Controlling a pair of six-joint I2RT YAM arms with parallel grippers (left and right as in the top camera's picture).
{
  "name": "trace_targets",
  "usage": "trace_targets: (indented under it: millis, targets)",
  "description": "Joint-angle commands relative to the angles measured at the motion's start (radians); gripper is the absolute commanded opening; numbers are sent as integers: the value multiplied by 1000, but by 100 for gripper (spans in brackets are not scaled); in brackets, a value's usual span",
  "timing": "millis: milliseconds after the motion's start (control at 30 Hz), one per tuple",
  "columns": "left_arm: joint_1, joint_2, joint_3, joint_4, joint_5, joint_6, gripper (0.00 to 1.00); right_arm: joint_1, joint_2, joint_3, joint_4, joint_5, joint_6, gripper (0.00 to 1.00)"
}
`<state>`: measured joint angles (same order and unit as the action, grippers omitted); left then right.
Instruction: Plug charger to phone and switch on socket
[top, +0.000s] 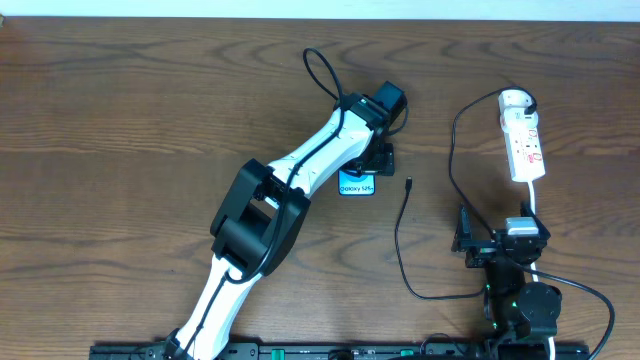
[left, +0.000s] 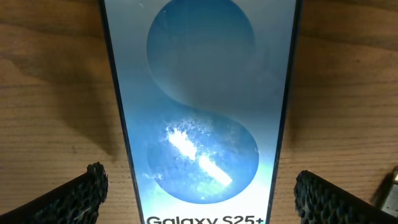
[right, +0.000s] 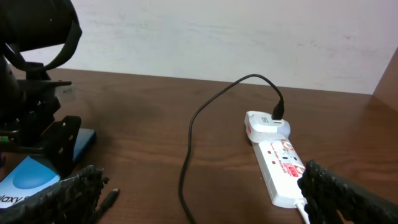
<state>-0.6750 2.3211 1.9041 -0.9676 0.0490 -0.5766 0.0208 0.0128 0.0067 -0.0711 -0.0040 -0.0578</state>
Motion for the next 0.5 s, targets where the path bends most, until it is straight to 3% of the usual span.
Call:
trace_targets:
  millis: [0, 467]
  targets:
    - [4, 13, -2, -1, -17, -5, 98, -2, -2, -1, -5, 1, 12, 99]
    - [4, 13, -2, 5, -58, -4, 98, -2, -2, -1, -5, 1, 12, 99]
